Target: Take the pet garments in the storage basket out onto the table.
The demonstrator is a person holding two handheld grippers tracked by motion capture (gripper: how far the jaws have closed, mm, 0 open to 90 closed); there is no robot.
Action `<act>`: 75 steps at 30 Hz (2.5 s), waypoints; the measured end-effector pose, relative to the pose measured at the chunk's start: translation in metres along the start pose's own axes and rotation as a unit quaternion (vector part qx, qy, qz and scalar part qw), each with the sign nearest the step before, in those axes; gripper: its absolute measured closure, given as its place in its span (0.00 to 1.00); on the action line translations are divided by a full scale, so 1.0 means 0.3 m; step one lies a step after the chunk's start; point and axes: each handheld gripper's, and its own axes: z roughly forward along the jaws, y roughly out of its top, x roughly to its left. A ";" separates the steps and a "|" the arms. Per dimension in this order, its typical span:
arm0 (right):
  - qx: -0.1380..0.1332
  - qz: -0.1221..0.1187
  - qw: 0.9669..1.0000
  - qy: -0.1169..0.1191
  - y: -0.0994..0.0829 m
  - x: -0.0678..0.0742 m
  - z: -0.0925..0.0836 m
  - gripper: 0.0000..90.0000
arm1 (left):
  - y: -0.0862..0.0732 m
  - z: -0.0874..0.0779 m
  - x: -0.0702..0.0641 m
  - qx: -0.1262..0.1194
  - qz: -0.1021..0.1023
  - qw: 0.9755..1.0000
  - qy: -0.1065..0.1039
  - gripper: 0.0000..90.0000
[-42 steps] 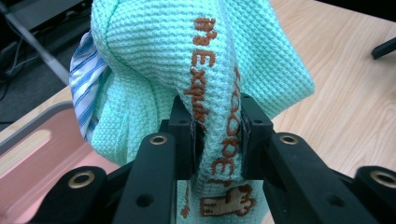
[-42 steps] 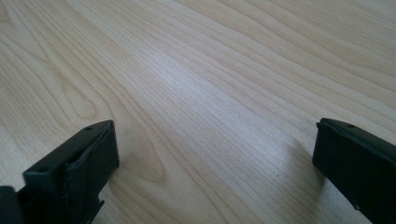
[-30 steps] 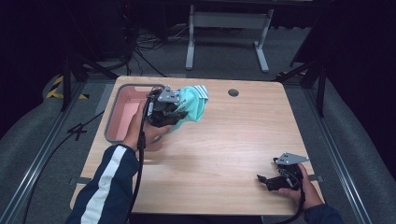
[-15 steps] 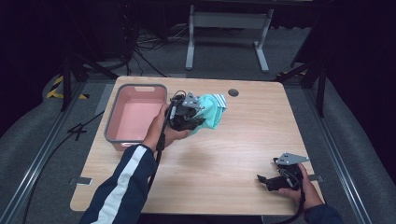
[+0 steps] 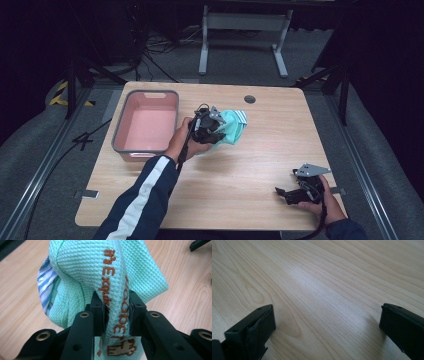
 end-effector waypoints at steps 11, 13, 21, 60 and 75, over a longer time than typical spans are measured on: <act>0.000 0.000 1.000 0.000 0.000 0.000 0.000 0.01 | -0.014 0.094 -0.022 0.026 0.002 1.000 -0.014 0.79; 0.000 0.000 1.000 0.000 0.000 0.000 0.000 0.01 | -0.016 0.113 -0.026 0.033 0.001 0.999 -0.017 0.79; 0.000 0.000 1.000 0.000 0.000 0.000 0.000 0.01 | -0.029 0.161 -0.039 0.047 -0.002 0.999 -0.028 0.77; 0.000 0.000 1.000 0.000 0.000 0.000 0.000 0.01 | -0.021 0.091 -0.081 0.035 0.025 0.999 0.018 0.27; 0.000 0.000 1.000 0.000 0.000 0.000 0.000 0.01 | -0.027 -0.004 -0.141 0.034 0.075 0.996 0.043 0.27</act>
